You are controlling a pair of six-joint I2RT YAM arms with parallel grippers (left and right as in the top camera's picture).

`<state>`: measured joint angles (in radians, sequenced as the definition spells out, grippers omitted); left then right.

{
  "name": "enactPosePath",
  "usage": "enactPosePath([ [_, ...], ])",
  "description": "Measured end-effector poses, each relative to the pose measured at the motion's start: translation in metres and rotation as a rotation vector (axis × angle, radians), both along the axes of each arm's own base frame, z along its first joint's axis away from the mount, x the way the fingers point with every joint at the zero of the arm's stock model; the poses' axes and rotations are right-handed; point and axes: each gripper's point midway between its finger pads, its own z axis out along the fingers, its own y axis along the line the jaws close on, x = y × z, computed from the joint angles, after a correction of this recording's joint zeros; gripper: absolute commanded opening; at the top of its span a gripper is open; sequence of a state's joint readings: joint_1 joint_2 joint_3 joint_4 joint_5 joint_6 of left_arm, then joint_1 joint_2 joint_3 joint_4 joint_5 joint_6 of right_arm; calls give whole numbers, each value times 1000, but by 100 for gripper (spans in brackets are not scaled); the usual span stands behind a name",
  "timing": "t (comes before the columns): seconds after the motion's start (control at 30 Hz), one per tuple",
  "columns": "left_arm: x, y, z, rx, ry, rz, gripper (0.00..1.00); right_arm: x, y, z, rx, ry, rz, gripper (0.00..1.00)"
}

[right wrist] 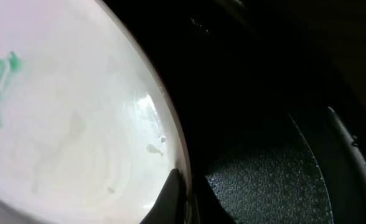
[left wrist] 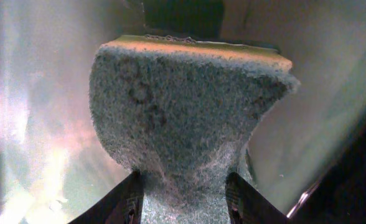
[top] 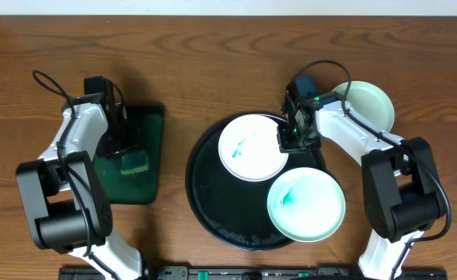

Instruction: Clean dirty plates on tray and stack at the side

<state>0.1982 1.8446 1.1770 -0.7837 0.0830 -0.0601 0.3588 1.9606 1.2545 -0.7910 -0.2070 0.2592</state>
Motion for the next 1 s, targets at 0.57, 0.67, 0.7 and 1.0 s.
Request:
enactPosePath([
  [0.57, 3, -5, 0, -41, -10, -33, 9, 0, 0, 0, 0, 1, 0, 1],
  [0.67, 4, -7, 0, -52, -13, -32, 22, 0, 0, 0, 0, 1, 0, 1],
  [0.7, 4, -8, 0, -57, -14, -31, 27, 0, 0, 0, 0, 1, 0, 1],
  [1.0, 3, -3, 0, -95, -17, 22, 47, 0, 0, 0, 0, 1, 0, 1],
])
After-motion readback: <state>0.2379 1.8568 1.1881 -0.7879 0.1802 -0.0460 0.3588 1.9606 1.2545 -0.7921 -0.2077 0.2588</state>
